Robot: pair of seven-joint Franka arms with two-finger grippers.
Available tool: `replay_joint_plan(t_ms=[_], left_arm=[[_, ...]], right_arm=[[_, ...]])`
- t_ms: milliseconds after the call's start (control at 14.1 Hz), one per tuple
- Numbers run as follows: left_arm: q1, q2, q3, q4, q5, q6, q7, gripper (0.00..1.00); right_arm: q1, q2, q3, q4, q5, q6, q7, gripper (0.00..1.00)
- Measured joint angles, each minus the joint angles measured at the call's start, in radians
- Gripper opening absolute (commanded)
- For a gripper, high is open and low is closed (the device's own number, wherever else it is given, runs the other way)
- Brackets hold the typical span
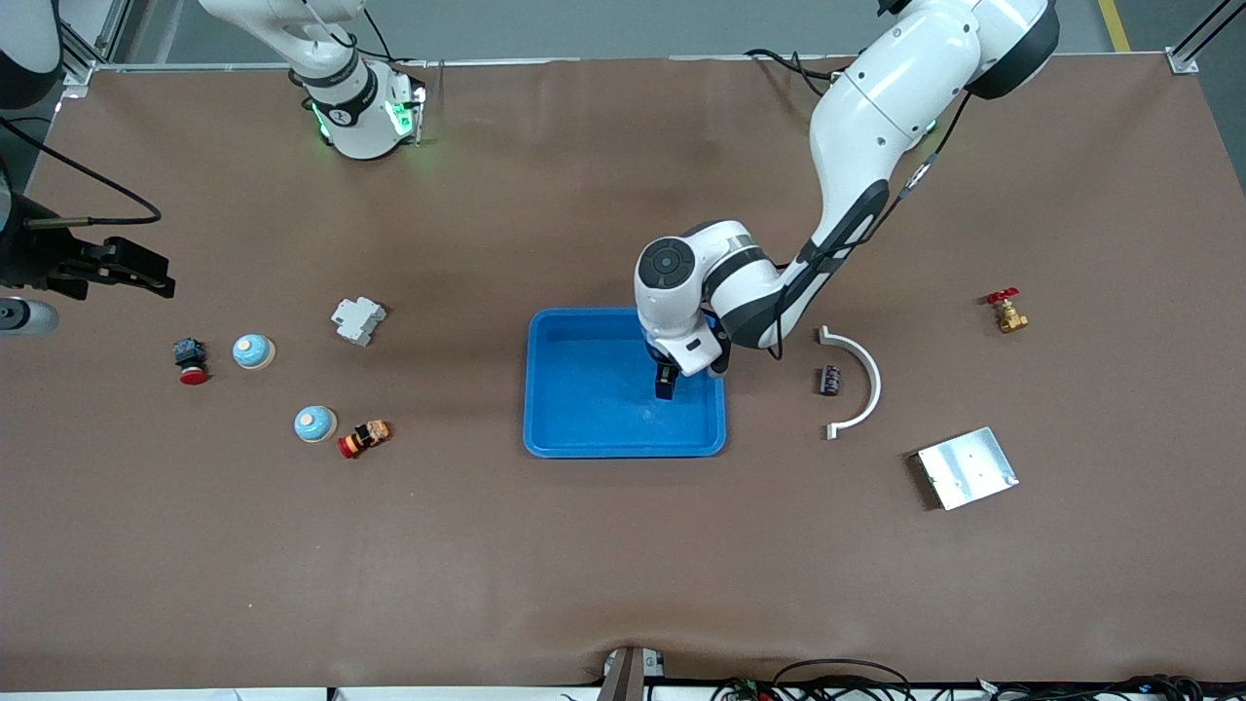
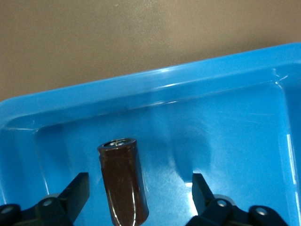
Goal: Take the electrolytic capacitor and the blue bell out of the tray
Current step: 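Grasp the second capacitor with the left gripper while the right gripper retracts, then lift the capacitor and carry it toward the white arc with the left gripper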
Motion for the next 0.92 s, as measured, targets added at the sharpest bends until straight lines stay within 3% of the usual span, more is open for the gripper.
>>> replay_joint_plan(t_ms=[71, 141, 919], left_arm=[[0.000, 0.000, 0.000, 0.000, 0.000, 0.000, 0.000, 0.22], [-0.001, 0.000, 0.000, 0.000, 0.000, 0.000, 0.000, 0.00], [0.003, -0.001, 0.006, 0.040, 0.052, -0.002, 0.070, 0.00]], right_arm=[[0.000, 0.000, -0.006, 0.000, 0.000, 0.000, 0.000, 1.00], [0.000, 0.000, -0.008, 0.000, 0.000, 0.000, 0.000, 1.00], [0.007, 0.000, -0.007, 0.007, 0.000, -0.001, 0.001, 1.00]])
